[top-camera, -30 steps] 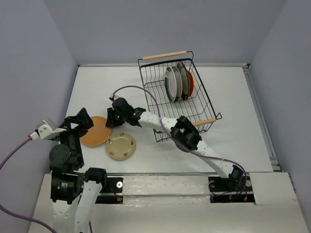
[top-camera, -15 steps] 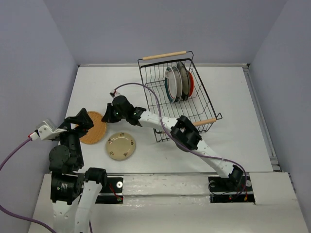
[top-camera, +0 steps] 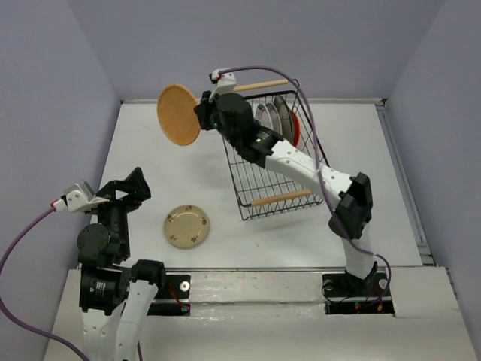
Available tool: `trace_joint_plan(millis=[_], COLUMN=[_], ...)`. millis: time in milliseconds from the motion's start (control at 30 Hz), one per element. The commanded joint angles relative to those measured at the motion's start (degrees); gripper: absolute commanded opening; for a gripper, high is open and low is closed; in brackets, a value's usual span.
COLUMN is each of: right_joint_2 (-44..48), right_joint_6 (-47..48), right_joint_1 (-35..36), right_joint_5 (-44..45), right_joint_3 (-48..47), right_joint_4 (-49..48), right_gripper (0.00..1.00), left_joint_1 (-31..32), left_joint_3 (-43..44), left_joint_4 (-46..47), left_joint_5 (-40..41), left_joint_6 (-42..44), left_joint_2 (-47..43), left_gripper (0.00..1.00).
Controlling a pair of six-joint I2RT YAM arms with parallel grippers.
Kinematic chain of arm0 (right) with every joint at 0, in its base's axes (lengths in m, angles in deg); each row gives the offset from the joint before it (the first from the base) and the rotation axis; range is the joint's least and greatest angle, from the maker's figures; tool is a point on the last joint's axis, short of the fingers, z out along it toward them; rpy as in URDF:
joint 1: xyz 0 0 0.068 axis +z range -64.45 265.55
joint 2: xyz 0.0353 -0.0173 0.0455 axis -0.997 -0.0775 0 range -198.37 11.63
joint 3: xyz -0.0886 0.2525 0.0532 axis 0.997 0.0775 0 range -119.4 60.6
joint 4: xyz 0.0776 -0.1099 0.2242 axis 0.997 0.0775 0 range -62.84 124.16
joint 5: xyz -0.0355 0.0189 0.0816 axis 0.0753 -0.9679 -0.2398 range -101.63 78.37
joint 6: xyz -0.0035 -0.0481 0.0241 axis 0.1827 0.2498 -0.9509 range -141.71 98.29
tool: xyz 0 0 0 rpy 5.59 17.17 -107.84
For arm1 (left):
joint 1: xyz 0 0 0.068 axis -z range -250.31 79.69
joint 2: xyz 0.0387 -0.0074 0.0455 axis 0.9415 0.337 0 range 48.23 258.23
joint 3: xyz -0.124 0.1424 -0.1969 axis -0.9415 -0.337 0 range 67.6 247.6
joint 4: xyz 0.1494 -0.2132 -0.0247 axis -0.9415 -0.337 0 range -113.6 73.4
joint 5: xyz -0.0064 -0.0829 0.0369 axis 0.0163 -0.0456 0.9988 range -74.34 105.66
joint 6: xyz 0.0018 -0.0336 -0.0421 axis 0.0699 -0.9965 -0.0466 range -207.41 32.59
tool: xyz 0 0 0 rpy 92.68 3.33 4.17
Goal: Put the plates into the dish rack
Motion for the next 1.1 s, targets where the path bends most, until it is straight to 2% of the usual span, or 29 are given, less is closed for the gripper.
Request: trace_joint_plan(millis=[0, 133, 400, 767, 1067], right_joint_2=[8.85, 13.26, 13.19, 5.28, 0.71], right_joint_6=[12.37, 17.49, 21.09, 23.82, 21.62], right_joint_1=[-3.18, -6.41, -10.83, -12.50, -12.50], right_joint_5=[16.71, 22.26, 22.19, 22.01, 20.78], right_joint_3=[7.99, 14.76, 22.76, 21.10, 19.17], right_joint_4=[-3.26, -5.62, -5.98, -6.42, -5.37], right_gripper=[0.07, 0.07, 0.07, 0.07, 0.07], left_joint_1=[0.82, 1.17, 1.17, 1.09, 1.09], left_joint_3=[-0.75, -1.19, -1.81, -1.98, -2.16], left_joint_4=[3.38, 3.82, 4.43, 4.61, 4.70], left_joint_5=[-3.41, -5.17, -7.28, -7.81, -8.07], left_joint_6=[1.98, 2.24, 2.68, 2.86, 2.86], left_joint_2=[1.17, 1.88, 2.67, 3.11, 3.02], left_gripper=[0.99, 0.99, 0.99, 0.99, 0.99])
